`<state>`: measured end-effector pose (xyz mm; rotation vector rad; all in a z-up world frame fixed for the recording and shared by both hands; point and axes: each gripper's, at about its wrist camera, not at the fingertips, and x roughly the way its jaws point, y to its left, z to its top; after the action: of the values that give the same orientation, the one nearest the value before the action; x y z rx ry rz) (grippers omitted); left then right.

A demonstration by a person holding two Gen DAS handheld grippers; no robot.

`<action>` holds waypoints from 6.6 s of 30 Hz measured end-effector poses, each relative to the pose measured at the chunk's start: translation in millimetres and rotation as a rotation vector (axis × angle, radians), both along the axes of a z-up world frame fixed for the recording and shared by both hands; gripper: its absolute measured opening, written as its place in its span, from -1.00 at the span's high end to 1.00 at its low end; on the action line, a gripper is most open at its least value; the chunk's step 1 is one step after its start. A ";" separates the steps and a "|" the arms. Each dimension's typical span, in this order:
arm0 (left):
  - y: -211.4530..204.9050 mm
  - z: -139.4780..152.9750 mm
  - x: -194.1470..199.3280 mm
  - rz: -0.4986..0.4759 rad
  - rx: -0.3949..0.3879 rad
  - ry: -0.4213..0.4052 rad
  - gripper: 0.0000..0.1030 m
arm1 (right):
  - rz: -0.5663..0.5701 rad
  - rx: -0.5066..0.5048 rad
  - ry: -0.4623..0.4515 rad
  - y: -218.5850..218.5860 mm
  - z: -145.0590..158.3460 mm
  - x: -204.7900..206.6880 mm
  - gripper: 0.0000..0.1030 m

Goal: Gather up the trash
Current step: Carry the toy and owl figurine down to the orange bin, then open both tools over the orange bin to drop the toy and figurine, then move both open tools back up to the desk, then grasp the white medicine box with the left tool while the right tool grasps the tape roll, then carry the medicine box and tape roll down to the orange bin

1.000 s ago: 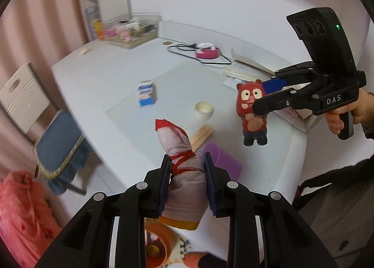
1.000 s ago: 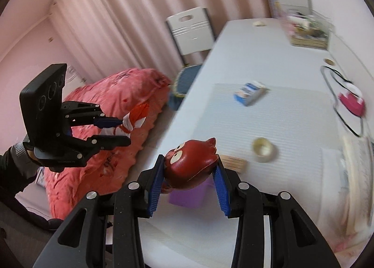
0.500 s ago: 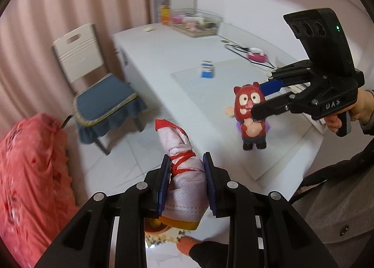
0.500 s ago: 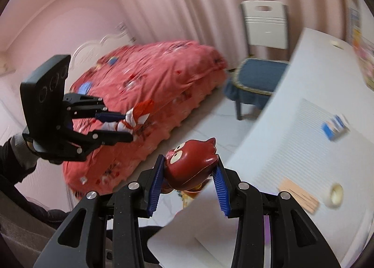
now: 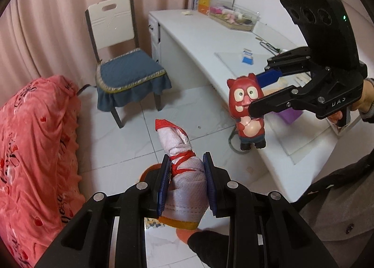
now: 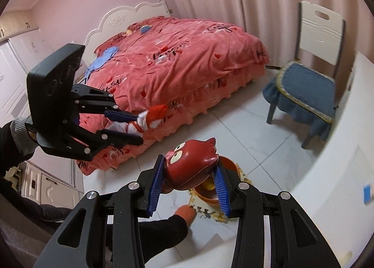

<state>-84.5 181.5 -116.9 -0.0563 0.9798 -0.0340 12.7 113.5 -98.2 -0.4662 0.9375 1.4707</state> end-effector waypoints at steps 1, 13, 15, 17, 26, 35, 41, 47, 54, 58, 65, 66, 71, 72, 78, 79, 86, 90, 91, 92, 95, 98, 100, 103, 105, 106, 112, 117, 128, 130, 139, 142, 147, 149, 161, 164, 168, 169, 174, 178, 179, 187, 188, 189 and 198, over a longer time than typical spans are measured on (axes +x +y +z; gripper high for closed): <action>5.3 -5.7 1.9 -0.007 -0.001 0.009 0.42 | 0.010 -0.006 -0.004 8.7 -2.9 -2.0 0.21; 67.4 -77.1 16.7 -0.049 -0.062 0.095 0.42 | 0.075 -0.134 -0.011 87.5 -87.6 1.4 0.20; 77.0 -93.3 20.8 -0.052 -0.081 0.112 0.42 | 0.069 -0.152 -0.005 97.5 -105.1 4.0 0.20; 82.4 -107.9 25.3 -0.049 -0.089 0.131 0.42 | 0.056 -0.177 0.002 106.9 -123.2 6.6 0.20; 100.4 -160.1 41.3 -0.083 -0.150 0.187 0.42 | 0.021 -0.265 0.045 143.6 -199.2 16.2 0.19; 101.4 -184.9 49.9 -0.097 -0.138 0.218 -0.27 | -0.029 -0.317 0.065 154.9 -232.6 23.6 0.01; 102.5 -185.5 50.7 -0.115 -0.143 0.231 -0.27 | -0.053 -0.314 0.073 155.7 -235.0 26.7 -0.17; 102.0 -182.6 54.1 -0.110 -0.136 0.235 -0.27 | -0.054 -0.302 0.078 153.1 -226.2 26.8 -0.17; 95.5 -162.9 54.6 -0.102 -0.127 0.223 -0.27 | -0.078 -0.270 0.081 139.5 -197.2 28.8 -0.17; 86.2 -143.9 54.2 -0.118 -0.096 0.208 -0.27 | -0.102 -0.228 0.083 125.2 -168.0 29.9 -0.17; 63.7 -98.5 56.1 -0.132 -0.038 0.151 -0.47 | -0.133 -0.148 0.074 90.2 -113.1 23.0 -0.17; 60.0 -90.6 55.9 -0.129 -0.036 0.134 -0.48 | -0.142 -0.134 0.069 82.5 -104.3 22.6 -0.17; 33.3 -55.3 59.0 -0.158 -0.021 0.081 -0.48 | -0.195 -0.077 0.052 41.3 -64.9 20.9 -0.17; 27.1 -50.8 60.2 -0.169 -0.012 0.076 -0.50 | -0.209 -0.066 0.050 31.6 -56.2 20.9 -0.17; -9.8 -21.5 68.0 -0.236 0.040 0.031 -0.55 | -0.280 -0.014 0.008 -27.2 -14.8 18.6 -0.21; -17.8 -16.2 70.6 -0.249 0.053 0.023 -0.55 | -0.290 -0.010 0.002 -36.0 -11.2 19.8 -0.21; -56.4 15.1 81.0 -0.325 0.080 -0.037 -0.69 | -0.405 0.031 -0.035 -112.0 20.5 31.6 -0.21; -83.6 26.5 94.6 -0.387 0.094 -0.058 -0.69 | -0.485 0.051 -0.052 -158.3 31.5 39.6 -0.26; -89.6 28.2 97.9 -0.402 0.098 -0.062 -0.69 | -0.505 0.055 -0.053 -168.6 33.0 41.6 -0.26; -96.9 29.9 101.5 -0.420 0.098 -0.066 -0.69 | -0.527 0.057 -0.052 -179.8 34.4 44.8 -0.26; -117.4 32.3 113.7 -0.472 0.100 -0.070 -0.69 | -0.591 0.055 -0.050 -213.6 34.1 51.3 -0.26; -138.4 33.9 128.1 -0.522 0.112 -0.067 -0.69 | -0.653 0.048 -0.042 -241.1 31.2 60.1 -0.26; -151.0 34.0 139.2 -0.560 0.119 -0.063 -0.69 | -0.681 0.044 -0.039 -256.2 29.2 62.2 -0.26; -164.4 33.8 153.7 -0.591 0.135 -0.056 -0.69 | -0.728 0.032 -0.029 -274.7 22.3 73.8 -0.26; -171.0 31.7 166.4 -0.611 0.133 -0.049 -0.69 | -0.755 0.023 -0.016 -287.1 17.5 81.5 -0.26; -173.7 31.4 170.3 -0.619 0.131 -0.047 -0.69 | -0.765 0.019 -0.011 -292.5 15.3 84.5 -0.26; -184.5 18.0 217.3 -0.657 0.132 -0.035 -0.76 | -0.791 -0.020 0.012 -298.8 -8.5 113.4 -0.26; -190.6 3.4 256.4 -0.670 0.120 -0.021 -0.76 | -0.791 -0.053 -0.005 -293.2 -26.6 133.0 -0.26; -199.0 -41.9 330.2 -0.707 0.140 -0.004 -0.76 | -0.811 -0.098 0.017 -284.9 -69.5 172.9 -0.26; -198.8 -49.9 343.9 -0.698 0.132 -0.004 -0.76 | -0.819 -0.102 0.023 -286.1 -77.2 179.3 -0.26; -206.3 -84.9 381.8 -0.715 0.152 0.015 -0.33 | -0.822 -0.125 0.034 -283.3 -101.2 193.9 -0.26; -203.4 -93.4 381.5 -0.721 0.145 0.020 -0.09 | -0.820 -0.125 0.033 -283.0 -105.9 197.9 -0.26; -201.6 -90.6 367.5 -0.758 0.141 0.022 0.13 | -0.807 -0.136 0.023 -281.2 -112.1 205.1 -0.26; -203.0 -90.7 361.2 -0.771 0.138 0.034 0.13 | -0.797 -0.153 0.014 -279.1 -115.7 207.4 -0.26; -198.3 -88.3 315.1 -0.785 0.063 0.072 0.13 | -0.746 -0.176 -0.011 -275.3 -123.6 214.2 0.19; -195.9 -84.4 310.6 -0.774 0.046 0.069 0.13 | -0.736 -0.169 -0.010 -274.9 -120.4 212.8 0.19; -192.6 -76.2 302.8 -0.760 0.037 0.062 0.13 | -0.729 -0.154 -0.020 -277.9 -111.2 209.1 0.19; -191.5 -74.3 300.8 -0.754 0.037 0.060 0.13 | -0.731 -0.153 -0.019 -279.1 -109.4 207.1 0.19; -185.5 -56.5 281.3 -0.730 0.038 0.044 0.13 | -0.742 -0.136 -0.022 -287.2 -94.2 203.3 0.19; -179.8 -41.2 260.1 -0.708 0.039 0.036 0.13 | -0.738 -0.117 -0.026 -289.9 -78.7 195.0 0.19; -178.6 -38.4 256.1 -0.703 0.038 0.034 0.13 | -0.731 -0.109 -0.031 -288.9 -73.0 191.3 0.19; -163.2 -7.1 203.2 -0.632 0.055 0.001 0.13 | -0.619 -0.061 -0.068 -266.0 -34.4 160.7 0.19; -160.4 -4.4 198.9 -0.620 0.055 0.000 0.13 | -0.596 -0.053 -0.073 -261.1 -28.3 155.8 0.19; -156.3 -0.8 191.2 -0.602 0.052 -0.001 0.13 | -0.582 -0.049 -0.074 -258.1 -24.6 153.1 0.19; -112.6 22.4 125.7 -0.418 0.062 -0.021 0.13 | -0.403 -0.021 -0.077 -199.0 -2.3 117.1 0.19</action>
<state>41.2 68.9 -94.5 0.2058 0.9570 -0.3867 129.8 -85.4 -100.5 -0.3234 0.9237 1.0718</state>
